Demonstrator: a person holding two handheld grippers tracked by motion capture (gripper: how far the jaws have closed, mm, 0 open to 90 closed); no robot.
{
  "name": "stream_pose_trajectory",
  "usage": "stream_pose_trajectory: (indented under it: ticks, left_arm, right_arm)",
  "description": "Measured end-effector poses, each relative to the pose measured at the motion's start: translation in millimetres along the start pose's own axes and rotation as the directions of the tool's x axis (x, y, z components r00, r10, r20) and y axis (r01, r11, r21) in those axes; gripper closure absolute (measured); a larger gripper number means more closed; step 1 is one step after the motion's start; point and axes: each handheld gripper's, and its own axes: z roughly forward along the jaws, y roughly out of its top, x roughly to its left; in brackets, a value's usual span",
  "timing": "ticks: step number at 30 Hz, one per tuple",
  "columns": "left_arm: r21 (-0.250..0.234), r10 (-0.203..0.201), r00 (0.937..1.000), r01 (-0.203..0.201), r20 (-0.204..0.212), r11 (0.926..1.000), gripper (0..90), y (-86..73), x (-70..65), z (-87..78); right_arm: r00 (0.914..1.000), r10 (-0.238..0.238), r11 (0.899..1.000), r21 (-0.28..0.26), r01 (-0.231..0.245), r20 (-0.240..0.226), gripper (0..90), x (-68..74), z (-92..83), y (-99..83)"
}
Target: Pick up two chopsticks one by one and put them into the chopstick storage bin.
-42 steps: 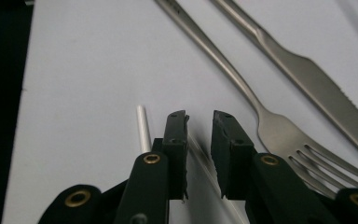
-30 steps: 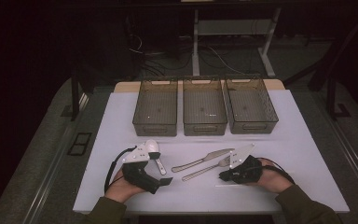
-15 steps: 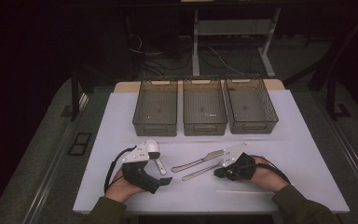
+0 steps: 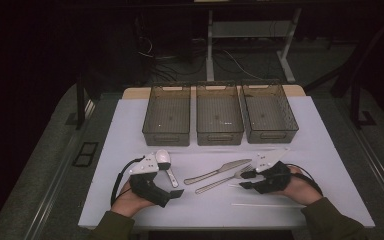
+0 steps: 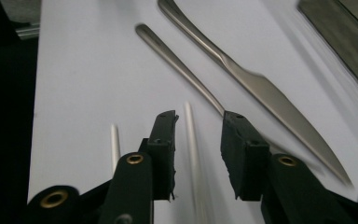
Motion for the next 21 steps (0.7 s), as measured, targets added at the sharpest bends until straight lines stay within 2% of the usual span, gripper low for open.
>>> stream_pose_trajectory:
  ticks: [1, 4, 11, 16, 21]
  left_arm:
    - [-0.005, -0.009, 1.0000, 0.009, 0.000, 0.9999, 0.0, -0.2, -0.7, 0.3]
    - [0.003, 0.001, 1.0000, -0.001, 0.001, 1.0000, 0.0, -0.3, -0.4, -0.3]
    - [0.007, 0.006, 1.0000, -0.006, 0.005, 1.0000, 0.0, -0.9, -0.3, -1.1]
    - [0.011, 0.004, 1.0000, -0.005, 0.007, 0.9999, 0.0, -1.4, 0.4, -0.8]
    - [0.008, 0.004, 1.0000, -0.004, 0.005, 1.0000, 0.0, -1.1, -0.4, -1.1]
  right_arm:
    - [0.9999, 0.015, 1.000, -0.003, -0.015, 0.007, 64.1, 0.7, -5.3, -4.6]
    - [0.9982, 0.053, 0.999, -0.004, -0.053, 0.028, 63.3, 1.1, -19.9, -19.0]
    - [0.9895, 0.107, 0.993, 0.046, -0.112, 0.097, 69.5, 0.1, -39.8, -53.9]
    - [0.9861, 0.134, 0.989, 0.044, -0.139, 0.098, 72.6, -2.5, -51.1, -69.9]
    - [0.9891, 0.129, 0.988, 0.080, -0.135, 0.070, 77.1, -5.1, -45.9, -76.6]
